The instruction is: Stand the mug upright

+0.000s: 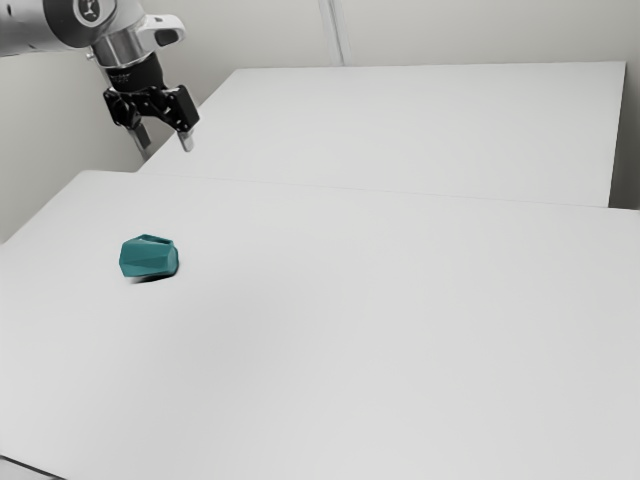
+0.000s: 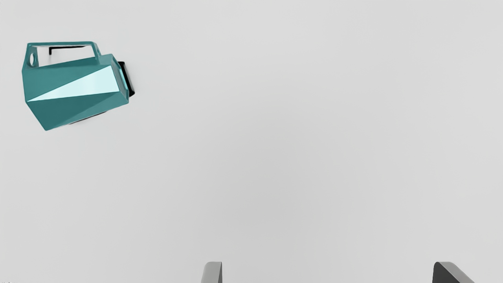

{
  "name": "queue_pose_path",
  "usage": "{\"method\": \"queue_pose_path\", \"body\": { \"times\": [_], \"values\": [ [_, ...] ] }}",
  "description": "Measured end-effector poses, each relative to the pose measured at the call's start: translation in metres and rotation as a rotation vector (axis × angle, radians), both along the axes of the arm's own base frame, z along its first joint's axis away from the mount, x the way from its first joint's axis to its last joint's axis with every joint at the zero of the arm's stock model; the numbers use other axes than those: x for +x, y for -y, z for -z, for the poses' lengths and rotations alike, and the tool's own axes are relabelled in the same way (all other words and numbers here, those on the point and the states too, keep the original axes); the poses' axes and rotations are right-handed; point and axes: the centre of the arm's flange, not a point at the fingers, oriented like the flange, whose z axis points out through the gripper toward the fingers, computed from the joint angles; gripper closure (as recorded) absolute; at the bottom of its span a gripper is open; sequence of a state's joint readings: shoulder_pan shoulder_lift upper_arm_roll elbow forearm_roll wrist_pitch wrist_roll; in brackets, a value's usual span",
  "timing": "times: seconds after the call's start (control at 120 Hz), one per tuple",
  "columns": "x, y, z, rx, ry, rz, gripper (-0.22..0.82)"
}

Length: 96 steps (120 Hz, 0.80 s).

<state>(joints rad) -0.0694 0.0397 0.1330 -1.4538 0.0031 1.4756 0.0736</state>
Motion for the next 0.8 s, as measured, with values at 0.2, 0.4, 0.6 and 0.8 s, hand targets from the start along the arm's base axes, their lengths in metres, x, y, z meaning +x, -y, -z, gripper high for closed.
{"method": "queue_pose_path", "body": {
  "times": [0.2, 0.4, 0.6, 0.8],
  "values": [
    [0.001, -0.006, 0.002, 0.004, -0.003, -0.011, 0.02],
    [-0.003, -0.046, 0.003, 0.005, -0.006, -0.078, 0.02],
    [-0.013, -0.105, 0.008, 0.004, -0.013, -0.184, 0.02],
    [-0.011, -0.16, 0.039, -0.007, -0.059, -0.254, 0.02]
  ]
}}
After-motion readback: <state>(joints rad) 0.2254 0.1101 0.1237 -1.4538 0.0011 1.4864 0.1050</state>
